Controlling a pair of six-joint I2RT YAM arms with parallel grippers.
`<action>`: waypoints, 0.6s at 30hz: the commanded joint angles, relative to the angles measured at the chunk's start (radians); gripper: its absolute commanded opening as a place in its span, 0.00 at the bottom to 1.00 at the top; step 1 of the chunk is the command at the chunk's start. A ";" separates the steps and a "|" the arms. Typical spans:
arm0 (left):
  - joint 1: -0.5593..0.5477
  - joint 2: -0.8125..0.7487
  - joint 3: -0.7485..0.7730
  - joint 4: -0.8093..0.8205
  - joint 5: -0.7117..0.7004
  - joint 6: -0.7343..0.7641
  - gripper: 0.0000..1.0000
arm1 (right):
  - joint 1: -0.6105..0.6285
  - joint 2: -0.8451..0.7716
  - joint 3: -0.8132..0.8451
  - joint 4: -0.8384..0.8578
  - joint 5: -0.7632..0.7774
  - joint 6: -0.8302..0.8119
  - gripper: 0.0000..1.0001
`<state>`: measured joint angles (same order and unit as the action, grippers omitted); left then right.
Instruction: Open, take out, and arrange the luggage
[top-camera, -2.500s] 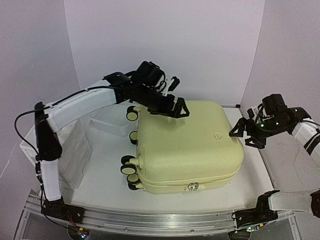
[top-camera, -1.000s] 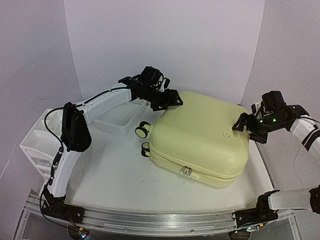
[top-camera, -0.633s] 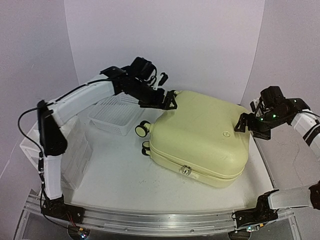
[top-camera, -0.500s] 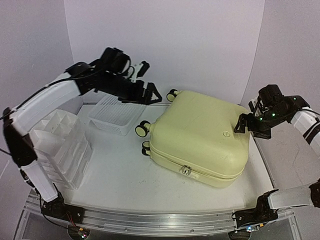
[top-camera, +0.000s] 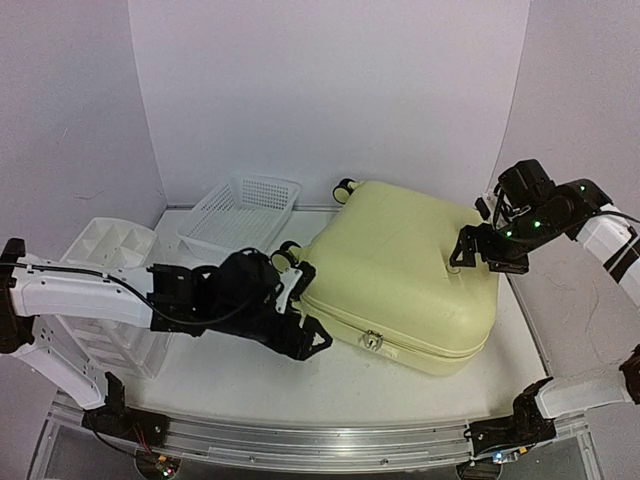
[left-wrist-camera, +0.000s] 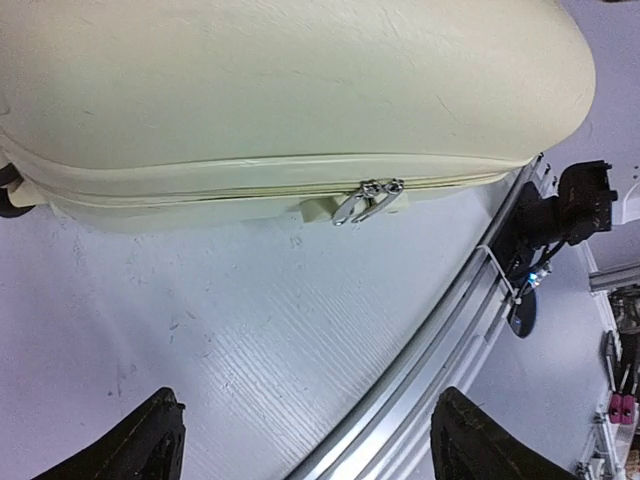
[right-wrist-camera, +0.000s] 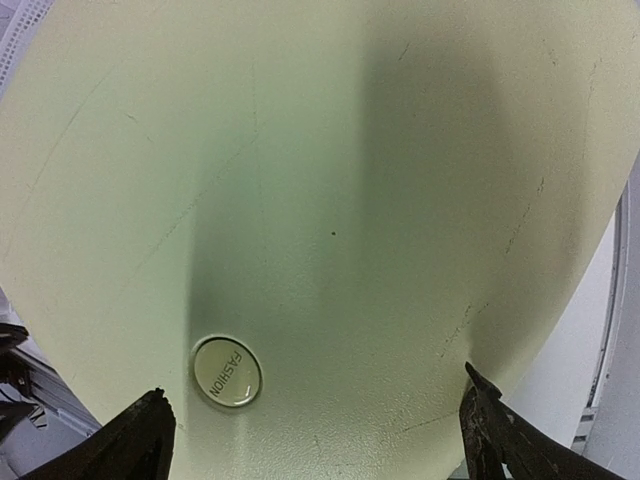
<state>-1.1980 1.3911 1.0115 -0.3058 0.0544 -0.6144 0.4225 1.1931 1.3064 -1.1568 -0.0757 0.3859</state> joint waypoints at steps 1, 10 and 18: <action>-0.138 0.051 0.005 0.291 -0.273 0.008 0.84 | 0.012 0.002 0.011 0.044 -0.035 0.034 0.98; -0.188 0.288 0.028 0.538 -0.396 0.126 0.42 | 0.028 -0.013 -0.017 0.055 -0.042 0.053 0.98; -0.184 0.393 0.057 0.605 -0.352 0.053 0.34 | 0.030 -0.015 -0.023 0.057 -0.039 0.050 0.98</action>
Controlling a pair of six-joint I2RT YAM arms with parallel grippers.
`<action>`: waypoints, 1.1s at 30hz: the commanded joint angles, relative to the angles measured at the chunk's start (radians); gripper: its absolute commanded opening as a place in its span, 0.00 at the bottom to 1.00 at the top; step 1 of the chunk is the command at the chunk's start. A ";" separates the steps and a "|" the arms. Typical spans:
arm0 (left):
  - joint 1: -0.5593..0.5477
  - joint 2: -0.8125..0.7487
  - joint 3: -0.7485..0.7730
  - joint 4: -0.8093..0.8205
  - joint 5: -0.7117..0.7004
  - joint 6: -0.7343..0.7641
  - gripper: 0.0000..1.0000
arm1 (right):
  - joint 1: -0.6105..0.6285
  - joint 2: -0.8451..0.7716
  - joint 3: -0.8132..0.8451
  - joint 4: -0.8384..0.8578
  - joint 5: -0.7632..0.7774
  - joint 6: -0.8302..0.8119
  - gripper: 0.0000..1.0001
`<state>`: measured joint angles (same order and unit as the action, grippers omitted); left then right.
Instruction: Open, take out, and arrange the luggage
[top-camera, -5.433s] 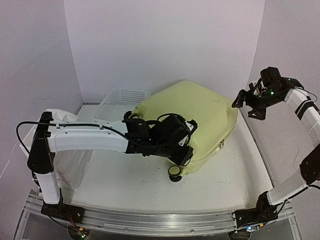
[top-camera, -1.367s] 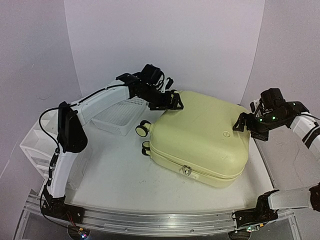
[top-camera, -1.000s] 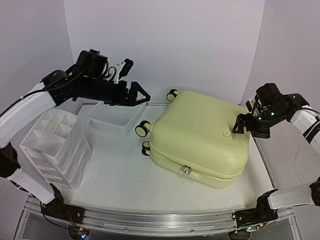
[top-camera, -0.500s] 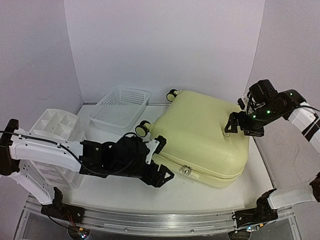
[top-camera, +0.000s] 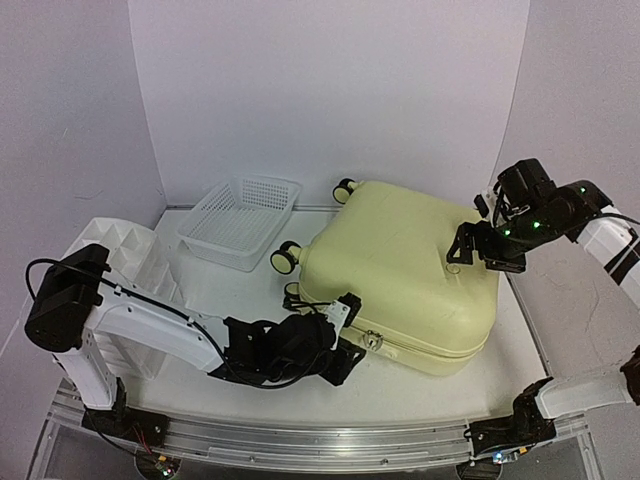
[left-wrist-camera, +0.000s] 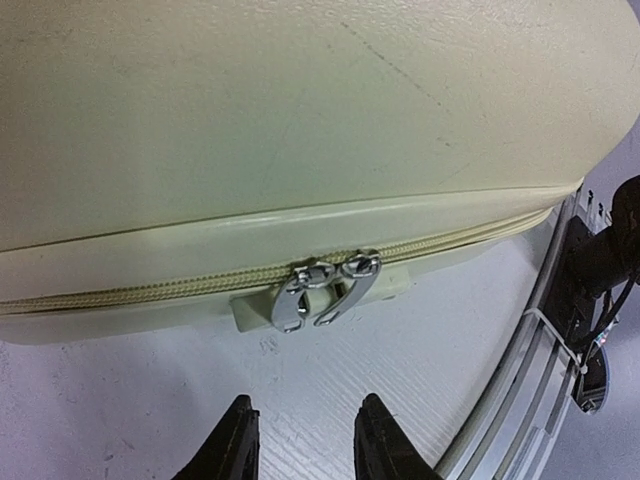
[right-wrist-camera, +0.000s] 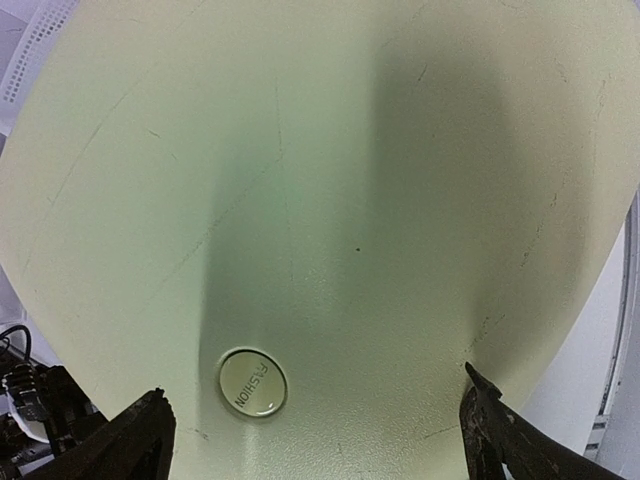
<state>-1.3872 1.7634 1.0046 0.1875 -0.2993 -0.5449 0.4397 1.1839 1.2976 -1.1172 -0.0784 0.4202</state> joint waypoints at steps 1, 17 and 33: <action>0.006 0.027 0.064 0.118 0.007 -0.020 0.33 | 0.013 -0.006 -0.015 0.018 -0.036 0.014 0.98; 0.056 0.118 0.128 0.156 0.069 -0.035 0.28 | 0.013 -0.012 -0.021 0.023 -0.035 0.014 0.98; 0.091 0.160 0.144 0.155 0.105 -0.081 0.24 | 0.013 -0.018 -0.030 0.027 -0.044 0.019 0.98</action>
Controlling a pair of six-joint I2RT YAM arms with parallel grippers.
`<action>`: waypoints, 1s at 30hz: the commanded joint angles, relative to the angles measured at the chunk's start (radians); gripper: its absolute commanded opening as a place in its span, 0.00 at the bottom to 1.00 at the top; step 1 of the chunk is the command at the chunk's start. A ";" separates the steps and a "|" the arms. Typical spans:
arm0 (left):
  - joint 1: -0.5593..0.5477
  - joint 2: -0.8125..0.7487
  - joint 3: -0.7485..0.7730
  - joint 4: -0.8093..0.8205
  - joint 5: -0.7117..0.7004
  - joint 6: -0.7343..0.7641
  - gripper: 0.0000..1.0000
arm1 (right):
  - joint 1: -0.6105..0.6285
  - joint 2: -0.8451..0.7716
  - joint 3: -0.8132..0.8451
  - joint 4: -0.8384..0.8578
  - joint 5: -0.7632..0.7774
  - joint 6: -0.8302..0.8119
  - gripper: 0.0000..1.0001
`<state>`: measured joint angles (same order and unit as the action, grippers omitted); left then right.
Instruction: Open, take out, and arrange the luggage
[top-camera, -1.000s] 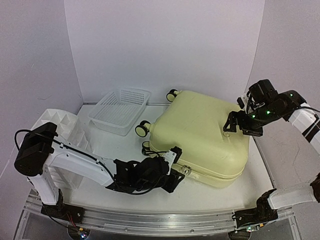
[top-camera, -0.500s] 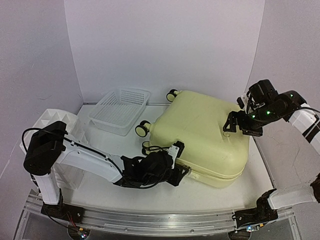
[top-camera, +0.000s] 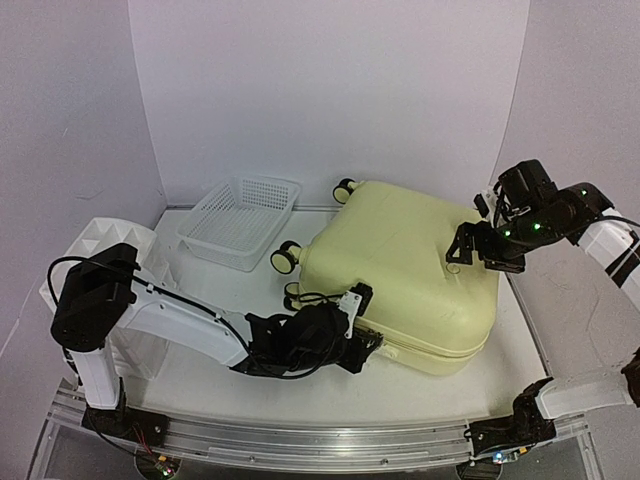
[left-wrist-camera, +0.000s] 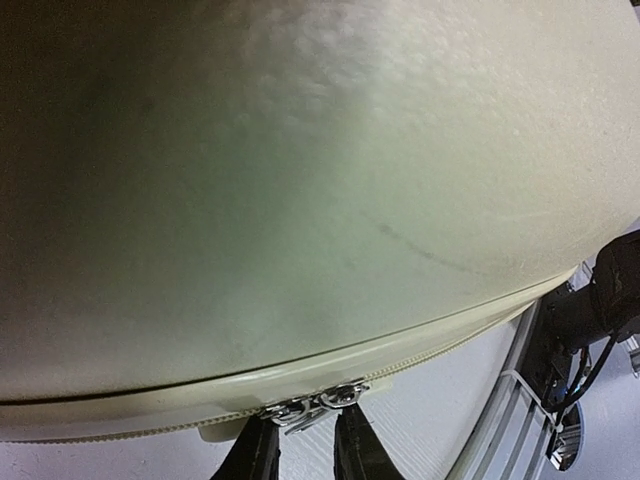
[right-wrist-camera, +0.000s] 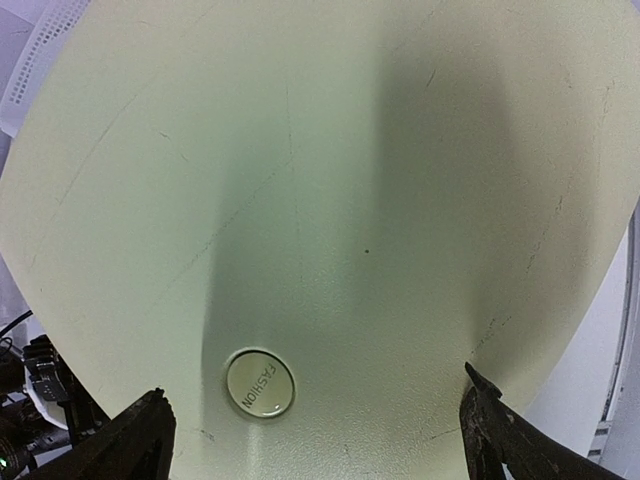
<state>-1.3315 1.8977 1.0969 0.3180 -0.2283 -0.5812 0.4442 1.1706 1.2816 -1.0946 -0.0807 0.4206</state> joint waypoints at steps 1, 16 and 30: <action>0.038 0.028 0.052 0.024 0.038 -0.051 0.26 | 0.009 -0.005 -0.014 0.004 -0.041 0.018 0.98; 0.075 -0.033 -0.043 0.025 0.096 -0.130 0.35 | 0.009 0.008 -0.006 0.005 -0.042 0.012 0.98; 0.086 -0.073 -0.081 0.030 0.094 -0.120 0.34 | 0.009 0.012 -0.014 0.005 -0.040 0.010 0.98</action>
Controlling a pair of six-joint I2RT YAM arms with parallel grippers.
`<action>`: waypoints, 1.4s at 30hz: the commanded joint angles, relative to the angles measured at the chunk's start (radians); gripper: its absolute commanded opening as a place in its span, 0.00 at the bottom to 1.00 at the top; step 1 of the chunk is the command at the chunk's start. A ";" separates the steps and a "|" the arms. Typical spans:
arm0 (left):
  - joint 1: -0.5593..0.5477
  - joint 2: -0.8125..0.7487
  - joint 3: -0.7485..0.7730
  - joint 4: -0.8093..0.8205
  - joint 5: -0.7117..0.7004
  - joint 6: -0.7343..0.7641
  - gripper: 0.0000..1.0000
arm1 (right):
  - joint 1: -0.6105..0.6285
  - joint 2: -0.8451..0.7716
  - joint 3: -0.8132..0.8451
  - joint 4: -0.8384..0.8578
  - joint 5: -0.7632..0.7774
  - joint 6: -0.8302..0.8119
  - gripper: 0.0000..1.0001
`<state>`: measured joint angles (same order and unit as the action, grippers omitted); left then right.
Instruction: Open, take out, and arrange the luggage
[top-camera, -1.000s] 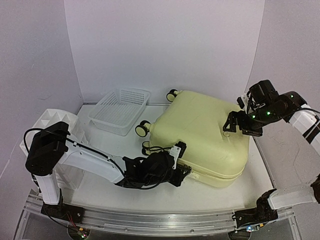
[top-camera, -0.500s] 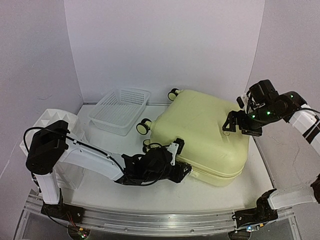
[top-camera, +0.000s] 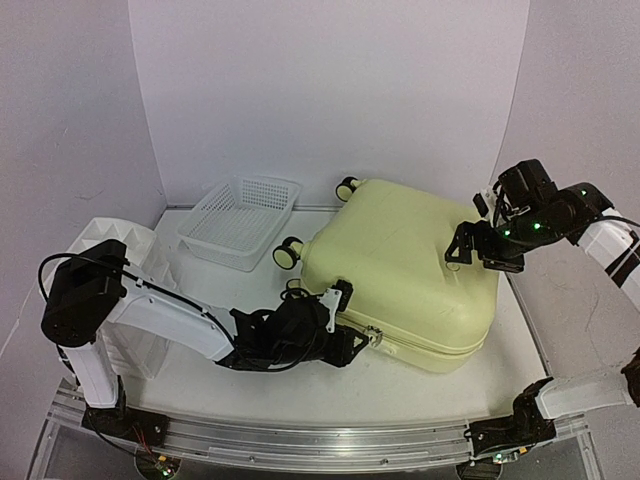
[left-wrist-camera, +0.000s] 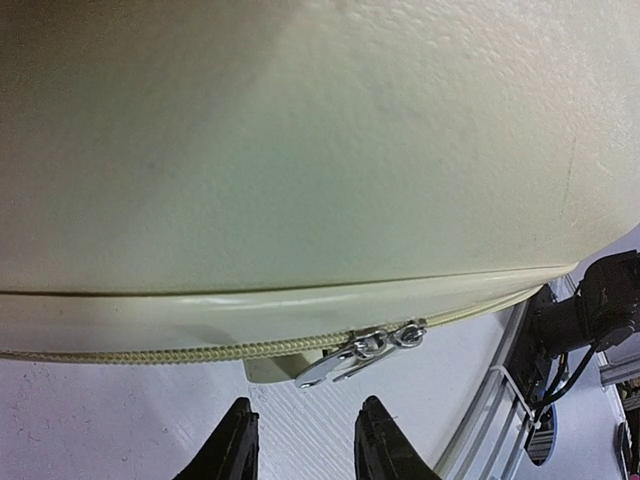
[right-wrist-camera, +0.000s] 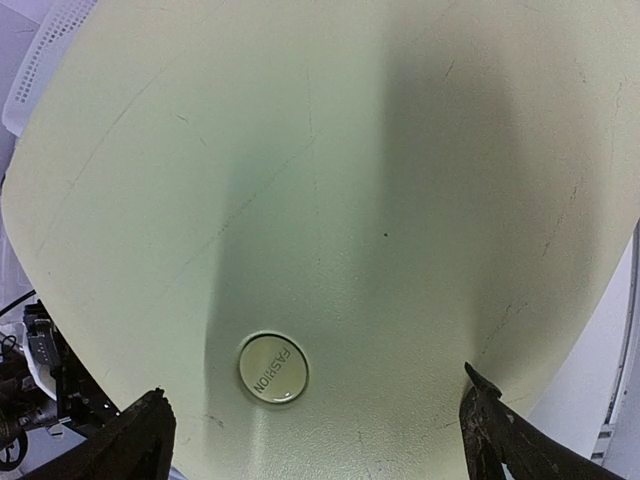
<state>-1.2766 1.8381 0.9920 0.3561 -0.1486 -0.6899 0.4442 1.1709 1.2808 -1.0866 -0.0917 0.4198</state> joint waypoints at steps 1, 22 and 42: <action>0.030 -0.010 0.029 -0.008 0.010 -0.002 0.34 | 0.009 0.010 -0.012 -0.003 -0.029 0.011 0.98; -0.057 0.088 0.141 -0.034 -0.242 0.099 0.27 | 0.010 0.007 -0.012 -0.004 -0.027 0.014 0.98; -0.062 0.088 0.196 -0.102 -0.301 0.147 0.08 | 0.011 -0.005 -0.028 -0.001 -0.018 0.015 0.98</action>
<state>-1.3487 1.9472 1.1576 0.2344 -0.4339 -0.5587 0.4442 1.1706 1.2793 -1.0824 -0.0906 0.4202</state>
